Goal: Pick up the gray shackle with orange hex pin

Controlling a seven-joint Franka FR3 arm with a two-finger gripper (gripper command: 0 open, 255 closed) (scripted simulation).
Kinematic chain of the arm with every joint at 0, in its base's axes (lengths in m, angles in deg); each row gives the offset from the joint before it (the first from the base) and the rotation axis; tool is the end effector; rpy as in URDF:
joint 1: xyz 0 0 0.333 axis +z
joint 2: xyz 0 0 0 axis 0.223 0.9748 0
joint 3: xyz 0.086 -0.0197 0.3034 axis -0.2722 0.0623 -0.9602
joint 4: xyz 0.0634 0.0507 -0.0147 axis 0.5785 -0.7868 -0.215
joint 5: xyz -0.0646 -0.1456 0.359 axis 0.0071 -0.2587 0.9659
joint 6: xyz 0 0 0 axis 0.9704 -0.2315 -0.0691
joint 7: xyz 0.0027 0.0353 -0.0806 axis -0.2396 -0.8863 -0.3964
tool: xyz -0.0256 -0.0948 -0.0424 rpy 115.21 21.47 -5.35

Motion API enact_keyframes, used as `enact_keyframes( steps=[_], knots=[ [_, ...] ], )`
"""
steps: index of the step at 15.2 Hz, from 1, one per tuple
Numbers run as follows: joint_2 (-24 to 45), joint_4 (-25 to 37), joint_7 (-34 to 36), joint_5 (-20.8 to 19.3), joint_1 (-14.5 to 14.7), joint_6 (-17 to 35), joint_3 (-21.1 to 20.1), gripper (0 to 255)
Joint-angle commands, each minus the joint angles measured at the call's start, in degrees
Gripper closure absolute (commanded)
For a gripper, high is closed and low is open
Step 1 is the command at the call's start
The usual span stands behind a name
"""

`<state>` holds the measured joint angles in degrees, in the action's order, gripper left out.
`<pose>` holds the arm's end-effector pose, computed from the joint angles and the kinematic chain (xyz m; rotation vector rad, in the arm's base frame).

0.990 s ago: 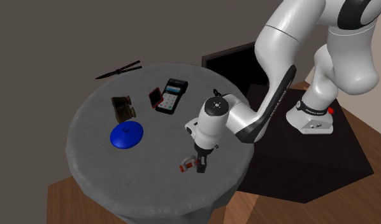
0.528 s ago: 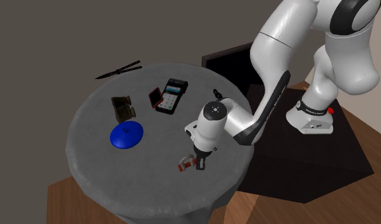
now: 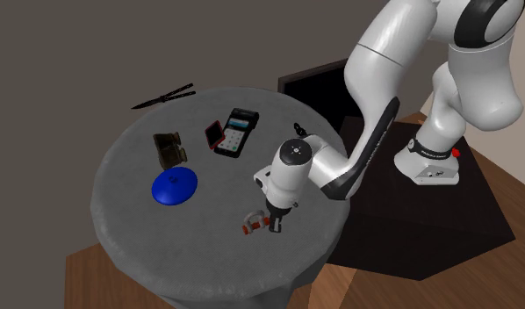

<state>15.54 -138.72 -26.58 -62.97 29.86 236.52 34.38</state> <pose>0.4870 0.3319 0.1723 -3.0923 -0.1585 -0.1664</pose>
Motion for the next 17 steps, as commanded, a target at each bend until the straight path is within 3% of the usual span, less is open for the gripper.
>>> enact_keyframes(
  steps=[1, 17],
  knots=[
    [-0.4, -0.42, -0.3, 0.42, -0.11, -0.34, -0.64, 255],
    [-9.53, -1.6, -4.54, 6.16, -3.72, -8.08, -5.41, 255]
  ],
)
